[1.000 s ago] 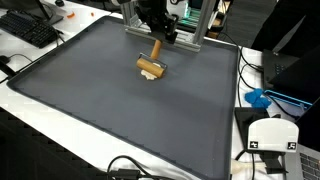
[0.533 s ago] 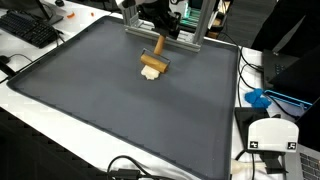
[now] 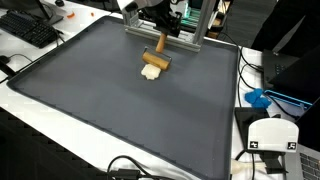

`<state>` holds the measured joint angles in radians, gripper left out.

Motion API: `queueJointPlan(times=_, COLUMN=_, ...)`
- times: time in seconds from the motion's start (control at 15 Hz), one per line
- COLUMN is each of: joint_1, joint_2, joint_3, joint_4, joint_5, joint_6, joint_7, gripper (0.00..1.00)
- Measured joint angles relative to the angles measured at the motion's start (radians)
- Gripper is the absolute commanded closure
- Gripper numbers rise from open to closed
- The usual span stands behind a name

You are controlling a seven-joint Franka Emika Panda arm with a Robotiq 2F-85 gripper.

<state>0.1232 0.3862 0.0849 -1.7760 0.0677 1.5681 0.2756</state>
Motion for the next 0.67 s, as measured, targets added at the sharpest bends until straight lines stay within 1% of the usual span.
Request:
queueJointPlan(times=0.2, joint_1=0.000, joint_2=0.006, joint_3=0.000, joint_4=0.000, joint_5=0.000, joint_6=-0.022, joint_7=-0.005, gripper=0.65)
queueJointPlan(times=0.67, joint_1=0.000, joint_2=0.018, joint_3=-0.001, joint_4=0.010, joint_5=0.000, joint_6=-0.025, joint_7=-0.005, gripper=0.65)
